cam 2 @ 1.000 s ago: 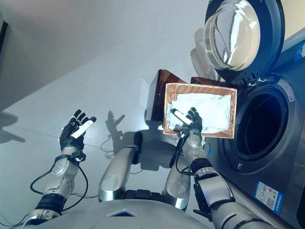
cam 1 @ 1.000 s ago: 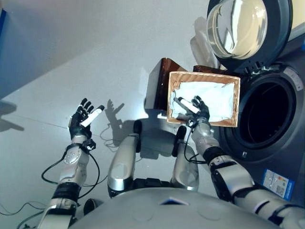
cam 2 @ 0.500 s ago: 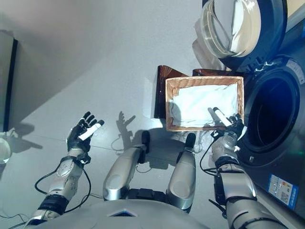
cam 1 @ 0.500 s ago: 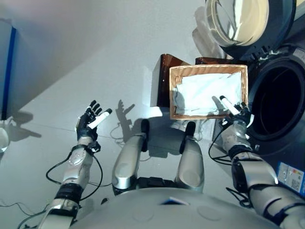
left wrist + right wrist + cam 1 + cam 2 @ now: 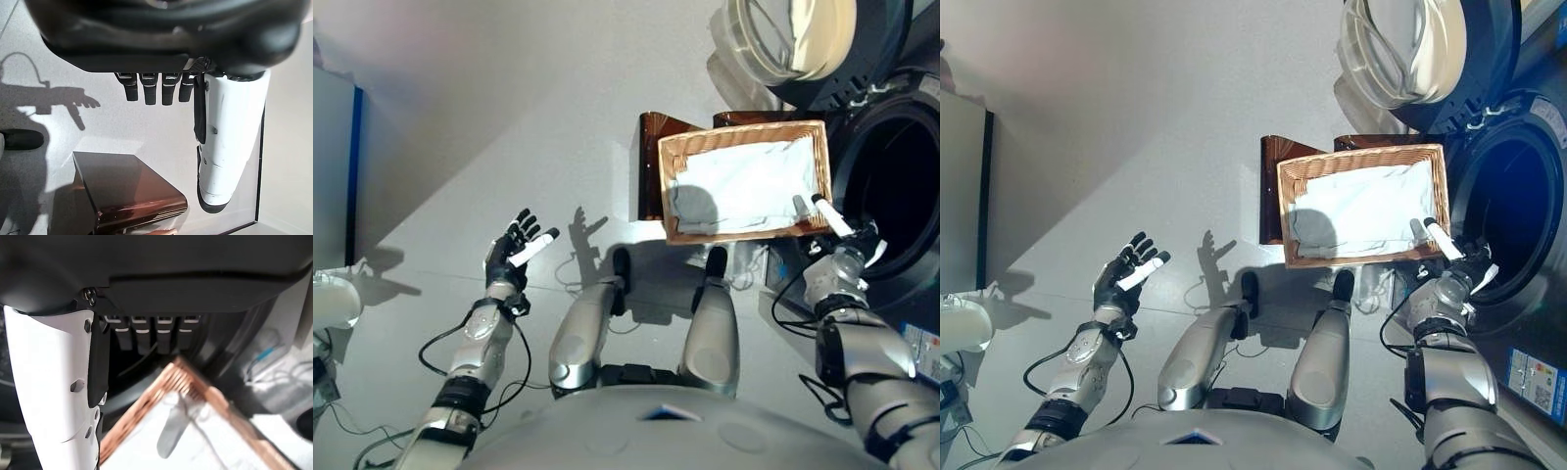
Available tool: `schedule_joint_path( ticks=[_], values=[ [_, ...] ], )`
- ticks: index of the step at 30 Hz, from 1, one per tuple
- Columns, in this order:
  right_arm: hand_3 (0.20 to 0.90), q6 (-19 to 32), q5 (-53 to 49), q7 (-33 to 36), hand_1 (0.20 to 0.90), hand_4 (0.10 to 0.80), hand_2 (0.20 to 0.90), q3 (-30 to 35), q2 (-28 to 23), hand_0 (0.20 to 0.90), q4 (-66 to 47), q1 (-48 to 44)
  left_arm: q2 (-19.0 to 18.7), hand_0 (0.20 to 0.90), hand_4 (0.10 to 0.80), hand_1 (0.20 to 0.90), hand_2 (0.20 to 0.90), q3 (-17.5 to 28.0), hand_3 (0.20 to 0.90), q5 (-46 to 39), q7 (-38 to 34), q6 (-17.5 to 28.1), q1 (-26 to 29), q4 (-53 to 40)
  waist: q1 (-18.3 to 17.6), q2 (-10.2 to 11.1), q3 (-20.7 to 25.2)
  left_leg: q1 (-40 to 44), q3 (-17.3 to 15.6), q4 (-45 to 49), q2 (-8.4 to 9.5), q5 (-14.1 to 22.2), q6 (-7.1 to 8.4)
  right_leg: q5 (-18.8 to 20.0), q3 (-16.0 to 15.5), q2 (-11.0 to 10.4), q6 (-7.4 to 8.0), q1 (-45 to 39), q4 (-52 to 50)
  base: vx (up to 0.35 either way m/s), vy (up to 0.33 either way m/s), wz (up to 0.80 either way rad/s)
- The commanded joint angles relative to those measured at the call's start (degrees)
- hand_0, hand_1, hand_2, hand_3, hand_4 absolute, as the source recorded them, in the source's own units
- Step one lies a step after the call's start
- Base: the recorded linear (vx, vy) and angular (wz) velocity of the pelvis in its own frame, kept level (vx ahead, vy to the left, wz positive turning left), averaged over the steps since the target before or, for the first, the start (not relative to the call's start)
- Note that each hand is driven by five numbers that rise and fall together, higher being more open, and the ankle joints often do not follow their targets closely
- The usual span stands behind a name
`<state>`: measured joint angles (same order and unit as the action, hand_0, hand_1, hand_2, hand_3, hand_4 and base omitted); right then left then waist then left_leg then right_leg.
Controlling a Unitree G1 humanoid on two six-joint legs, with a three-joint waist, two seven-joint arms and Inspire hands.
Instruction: Pick up the clothes and place them into the washing machine
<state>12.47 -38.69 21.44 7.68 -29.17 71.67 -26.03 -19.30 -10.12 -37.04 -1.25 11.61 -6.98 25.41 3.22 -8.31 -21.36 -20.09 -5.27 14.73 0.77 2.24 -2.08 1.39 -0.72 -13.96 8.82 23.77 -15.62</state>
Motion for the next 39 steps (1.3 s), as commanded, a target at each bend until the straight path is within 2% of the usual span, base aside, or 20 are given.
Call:
schedule_joint_path(
  ticks=[1, 14, 23, 34, 39],
  values=[
    [0.900, 3.2, 0.1, 1.0, 0.900, 0.800, 0.900, 1.2, -4.7, 0.900, 1.2, 1.0, -1.3, 0.900, 0.800, 0.900, 0.900, 1.8, 0.900, -1.7, -0.1, 3.5, -0.8, -1.6, 0.3, 0.2, 3.9, -1.6, 1.3, -1.4, -0.57, -1.0, 2.65, -1.6, -0.6, 2.3, -2.69, 2.1, -4.0, 0.000, 0.000, 0.00],
    [0.900, 3.3, 0.6, 0.2, 0.900, 0.800, 0.900, -1.5, -1.7, 0.900, 0.2, -0.8, -2.0, 0.900, 0.800, 0.900, 0.900, 3.1, 0.900, -2.0, -0.3, 4.1, -1.4, -2.6, 1.0, 0.8, 3.5, -2.0, 1.4, -1.2, -0.45, -1.3, 2.63, -1.1, -1.1, 2.0, -2.70, 1.9, -3.6, 0.000, 0.000, -0.01],
    [0.900, 2.9, 0.9, -0.3, 0.900, 0.800, 0.900, -1.7, -0.6, 0.900, -0.1, -0.5, -2.1, 0.900, 0.800, 0.900, 0.900, 3.6, 0.900, -1.9, -0.4, 3.9, -0.7, -2.0, 1.2, 3.8, 5.1, -0.4, 2.4, -1.4, -0.83, -1.0, 2.68, -0.7, -2.1, 2.0, -2.48, -1.0, -2.1, 0.016, -0.008, 0.06],
    [0.900, 1.1, -2.1, -2.6, 0.900, 0.800, 0.900, -1.8, -1.9, 0.900, 4.6, -3.7, -4.2, 0.900, 0.800, 0.900, 0.900, 4.1, 0.900, -2.8, 1.0, 3.2, -2.8, -5.8, 2.6, 2.9, 4.0, -3.2, 3.0, 1.3, -0.16, -0.6, 2.53, -2.2, -2.6, 1.7, -3.06, 1.4, -5.3, -0.035, 0.005, 0.04],
    [0.900, 1.4, -2.3, -3.0, 0.900, 0.800, 0.900, -2.4, -0.7, 0.900, 3.7, -4.3, -4.5, 0.900, 0.800, 0.900, 0.900, 4.6, 0.900, -2.9, 1.0, 3.2, -3.0, -5.9, 2.7, 2.7, 3.1, -4.9, 2.9, 3.4, -0.21, -0.2, 2.58, -3.1, -2.4, 1.7, -3.44, 3.0, -7.7, -0.028, 0.002, 0.05]
  ],
)
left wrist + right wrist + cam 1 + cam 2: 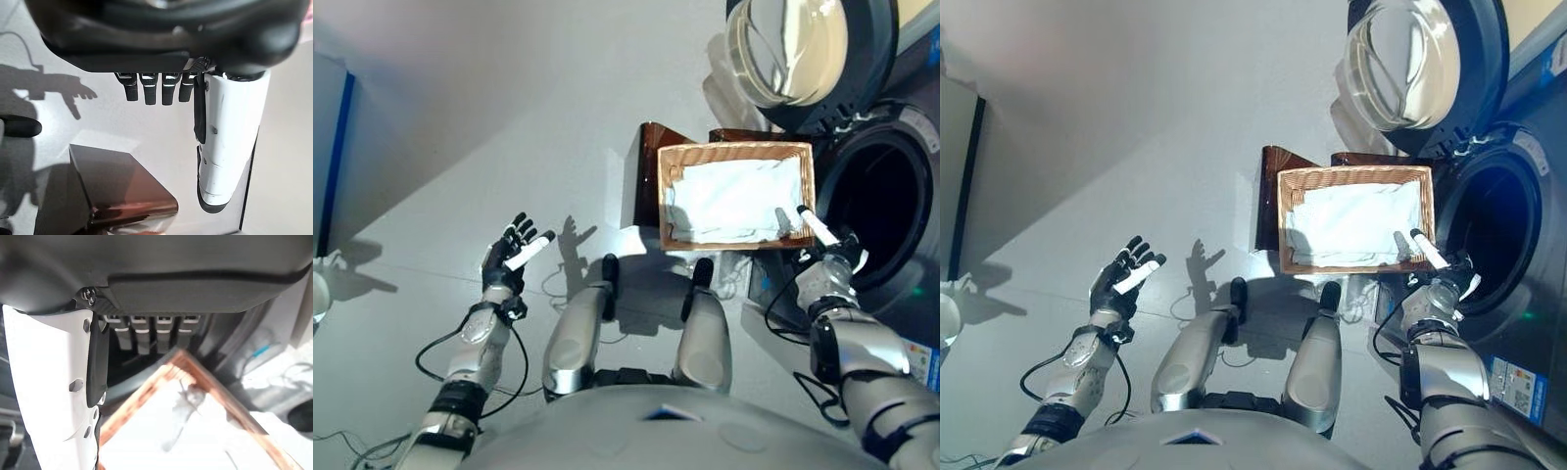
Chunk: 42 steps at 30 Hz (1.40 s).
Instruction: Pick up the clothes and place them into the washing machine
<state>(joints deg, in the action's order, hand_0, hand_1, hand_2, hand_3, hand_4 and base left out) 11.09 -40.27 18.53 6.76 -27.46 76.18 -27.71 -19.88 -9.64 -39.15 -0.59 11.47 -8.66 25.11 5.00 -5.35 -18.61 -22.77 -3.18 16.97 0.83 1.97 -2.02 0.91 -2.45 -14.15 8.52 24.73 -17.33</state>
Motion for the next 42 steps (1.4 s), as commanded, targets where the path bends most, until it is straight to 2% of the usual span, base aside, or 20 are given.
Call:
schedule_joint_path(
  ticks=[1, 8, 15, 25, 38, 39, 42],
  values=[
    [0.900, 2.9, -0.6, -0.1, 0.900, 0.800, 0.900, -1.8, -2.3, 0.900, -1.0, -2.7, -4.0, 0.900, 0.800, 0.900, 0.900, 4.2, 0.900, -0.8, 0.3, 3.4, -1.5, -5.7, 0.9, -0.2, 0.3, -2.6, 0.8, 1.7, -0.25, 0.3, 2.53, -2.8, -0.6, 2.0, -3.20, 2.3, -6.4, -0.032, 0.007, 0.04],
    [0.900, 3.4, -0.2, -0.1, 0.900, 0.800, 0.900, -2.4, -1.6, 0.900, -2.5, -3.2, -4.2, 0.900, 0.800, 0.900, 0.900, 4.5, 0.900, -1.2, 0.1, 3.6, -1.6, -6.6, 0.8, 0.0, -0.8, -6.8, 0.9, 9.4, -0.76, 2.8, 2.56, -5.2, 0.0, 2.1, -3.75, 6.0, -13.2, -0.023, 0.002, 0.04],
    [0.900, 3.2, 0.8, -0.3, 0.900, 0.800, 0.900, -2.3, -2.3, 0.900, -2.7, -2.8, -4.6, 0.900, 0.800, 0.900, 0.900, 4.8, 0.900, -0.9, 0.1, 3.0, -2.2, -7.2, 0.4, 0.7, -1.2, -10.4, 1.0, 19.4, -2.14, 7.5, 2.57, -9.7, 0.3, 2.3, -5.00, 9.5, -22.4, -0.008, -0.002, -0.02],
    [0.900, 3.2, 1.3, 0.0, 0.900, 0.800, 0.900, -1.7, -4.1, 0.900, -3.0, -2.4, -5.8, 0.900, 0.800, 0.900, 0.900, 5.4, 0.900, -1.3, 0.4, 3.0, -2.6, -6.6, 0.4, 0.8, -0.5, -9.9, 0.4, 19.1, -2.33, 7.9, 2.55, -9.8, 0.9, 2.8, -5.21, 9.8, -22.6, -0.004, 0.000, -0.01],
    [0.900, 3.0, 1.0, -0.7, 0.900, 0.800, 0.900, -2.4, -5.2, 0.900, -2.4, -5.0, -6.8, 0.900, 0.800, 0.900, 0.900, 5.2, 0.900, -2.3, 0.9, 3.4, -4.0, -9.4, 0.8, -0.9, -0.7, -15.2, -0.2, 22.4, -2.07, 7.9, 2.05, -10.4, 1.7, 2.5, -5.64, 15.4, -26.1, -0.031, -0.003, -0.01],
    [0.900, 3.0, 0.9, -0.8, 0.900, 0.800, 0.900, -2.6, -4.9, 0.900, -2.3, -5.1, -6.8, 0.900, 0.800, 0.900, 0.900, 5.1, 0.900, -2.3, 0.9, 3.4, -4.1, -9.3, 0.9, -0.9, -0.5, -14.8, 0.0, 23.0, -2.01, 9.6, 2.33, -12.1, 1.8, 2.6, -5.36, 14.9, -26.9, 0.085, -0.001, 0.01],
    [0.900, 2.8, 0.2, -1.6, 0.900, 0.800, 0.900, -2.6, -4.4, 0.900, -1.4, -5.1, -6.8, 0.900, 0.800, 0.900, 0.900, 5.2, 0.900, -2.3, 1.1, 3.2, -4.1, -9.7, 1.0, -1.0, -0.2, -15.2, 0.1, 23.7, -2.06, 10.0, 2.31, -12.6, 1.7, 2.6, -5.43, 15.3, -27.6, 0.030, -0.001, 0.00]
  ],
)
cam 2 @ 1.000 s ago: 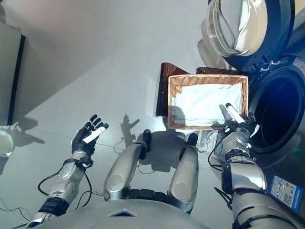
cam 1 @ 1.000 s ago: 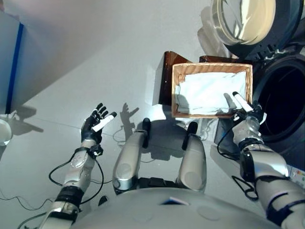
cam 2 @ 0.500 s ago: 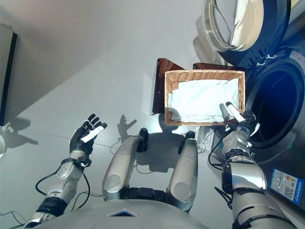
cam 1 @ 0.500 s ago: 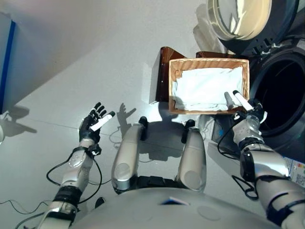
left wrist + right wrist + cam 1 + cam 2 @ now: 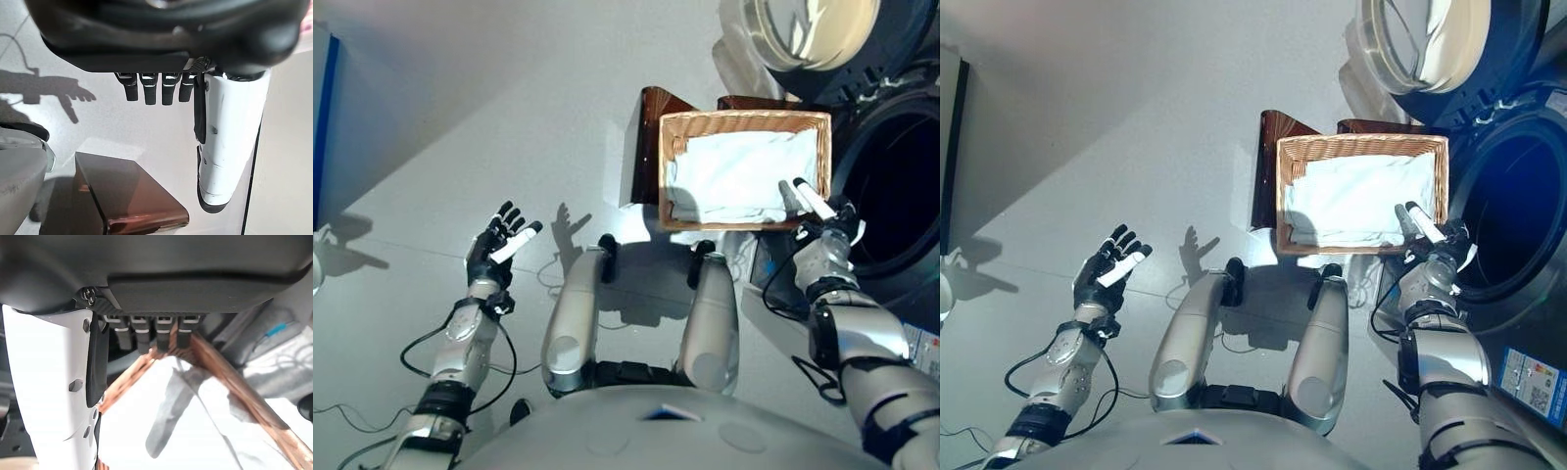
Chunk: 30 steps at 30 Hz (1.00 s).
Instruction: Pick up the clothes and place them into the washing machine
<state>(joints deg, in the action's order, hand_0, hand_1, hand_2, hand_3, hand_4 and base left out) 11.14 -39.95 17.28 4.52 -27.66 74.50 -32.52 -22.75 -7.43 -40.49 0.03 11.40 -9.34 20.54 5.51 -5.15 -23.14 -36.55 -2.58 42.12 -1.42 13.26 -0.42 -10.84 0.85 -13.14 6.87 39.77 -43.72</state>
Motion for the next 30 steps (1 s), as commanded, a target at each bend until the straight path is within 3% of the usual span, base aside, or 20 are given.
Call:
schedule_joint_path(
  ticks=[1, 16, 29, 30],
  values=[
    [0.900, 2.7, -0.3, -0.6, 0.900, 0.800, 0.900, -0.5, -4.0, 0.900, 0.5, -0.4, -4.0, 0.900, 0.800, 0.900, 0.900, 3.2, 0.900, -1.0, 0.5, 3.2, -3.5, -5.0, 0.5, -1.2, 4.5, -1.5, -0.5, -1.4, 0.16, -1.2, 0.71, -1.0, -1.6, 1.7, -3.81, 0.4, -1.3, 0.000, 0.000, 0.00],
    [0.900, 0.9, -1.0, -1.7, 0.900, 0.800, 0.900, -1.3, -3.1, 0.900, 3.1, -3.2, -4.4, 0.900, 0.800, 0.900, 0.900, 2.4, 0.900, -2.7, 1.2, 3.2, -3.8, -9.1, 1.6, -3.0, 3.8, -5.8, -1.3, 1.3, 0.57, -0.6, -0.21, -1.5, -0.4, 1.7, -3.94, 5.4, -4.0, -0.006, -0.003, -0.03],
    [0.900, 1.9, -4.5, -5.1, 0.900, 0.800, 0.900, -2.7, -1.1, 0.900, 0.4, -4.9, -3.9, 0.900, 0.800, 0.900, 0.900, 3.2, 0.900, -4.1, 0.6, 3.7, -4.8, -10.7, 2.2, -3.2, 3.3, -10.4, -2.8, 6.6, -0.62, 1.3, -0.55, -2.1, 0.2, 2.1, -3.91, 10.9, -7.7, -0.011, 0.000, -0.06],
    [0.469, 1.8, -4.3, -5.4, 0.469, 0.492, 0.469, -2.8, -1.1, 0.469, 0.2, -4.6, -3.9, 0.900, 0.800, 0.900, 0.900, 3.1, 0.900, -4.1, 0.8, 3.6, -4.9, -11.0, 2.0, -3.2, 3.3, -10.4, -2.8, 6.5, -0.66, 1.3, -0.54, -2.2, 0.1, 2.1, -3.95, 10.9, -7.8, 0.000, 0.000, 0.00]
  ],
)
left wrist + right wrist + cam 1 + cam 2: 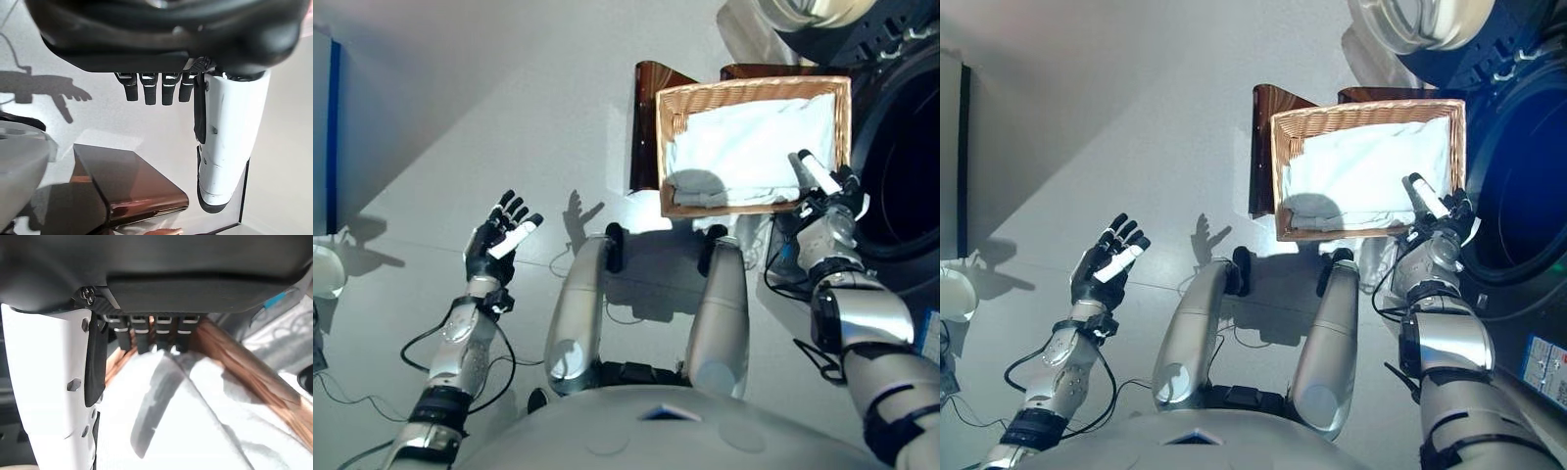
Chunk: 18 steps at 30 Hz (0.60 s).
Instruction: Pick up the clothes and place them into the washing machine
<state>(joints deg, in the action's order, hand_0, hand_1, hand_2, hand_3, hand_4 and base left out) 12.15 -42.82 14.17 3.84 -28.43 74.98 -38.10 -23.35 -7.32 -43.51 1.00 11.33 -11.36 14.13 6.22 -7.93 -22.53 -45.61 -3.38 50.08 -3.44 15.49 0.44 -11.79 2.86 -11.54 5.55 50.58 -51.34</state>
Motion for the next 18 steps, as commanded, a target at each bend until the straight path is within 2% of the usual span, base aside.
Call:
schedule_joint_path(
  ticks=[1, 2, 18],
  values=[
    [0.329, 0.9, -1.2, -2.4, 0.329, 0.392, 0.329, -2.2, -0.6, 0.329, -0.3, 1.1, -3.3, 0.900, 0.800, 0.900, 0.900, 2.9, 0.900, -1.0, 0.1, 3.7, -3.0, -4.7, 1.2, -0.4, 2.8, -1.3, -1.9, -1.6, 1.44, -1.0, -1.39, -1.3, -2.0, 0.6, -2.71, 0.1, -0.1, 0.000, 0.000, 0.00],
    [0.200, 0.9, -1.2, -2.4, 0.200, 0.300, 0.200, -2.2, -0.6, 0.200, -0.3, 1.1, -3.3, 0.900, 0.800, 0.900, 0.900, 2.9, 0.900, -1.0, 0.1, 3.7, -3.0, -4.7, 1.2, -0.5, 2.8, -1.3, -1.9, -1.7, 1.44, -1.0, -1.39, -1.3, -2.0, 0.6, -2.72, 0.1, 0.0, 0.000, 0.000, 0.00],
    [0.200, 2.4, -3.1, -3.6, 0.200, 0.300, 0.200, -1.0, -1.4, 0.200, -1.9, 2.5, -3.3, 0.900, 0.800, 0.900, 0.900, 3.4, 0.900, -1.2, 0.5, 3.8, -3.0, -3.9, 0.4, 0.1, 3.6, -1.0, -1.8, -3.3, 1.29, -1.3, -1.10, -1.0, -1.8, 1.0, -2.95, 0.3, 0.9, 0.003, -0.001, 0.00]
  ],
)
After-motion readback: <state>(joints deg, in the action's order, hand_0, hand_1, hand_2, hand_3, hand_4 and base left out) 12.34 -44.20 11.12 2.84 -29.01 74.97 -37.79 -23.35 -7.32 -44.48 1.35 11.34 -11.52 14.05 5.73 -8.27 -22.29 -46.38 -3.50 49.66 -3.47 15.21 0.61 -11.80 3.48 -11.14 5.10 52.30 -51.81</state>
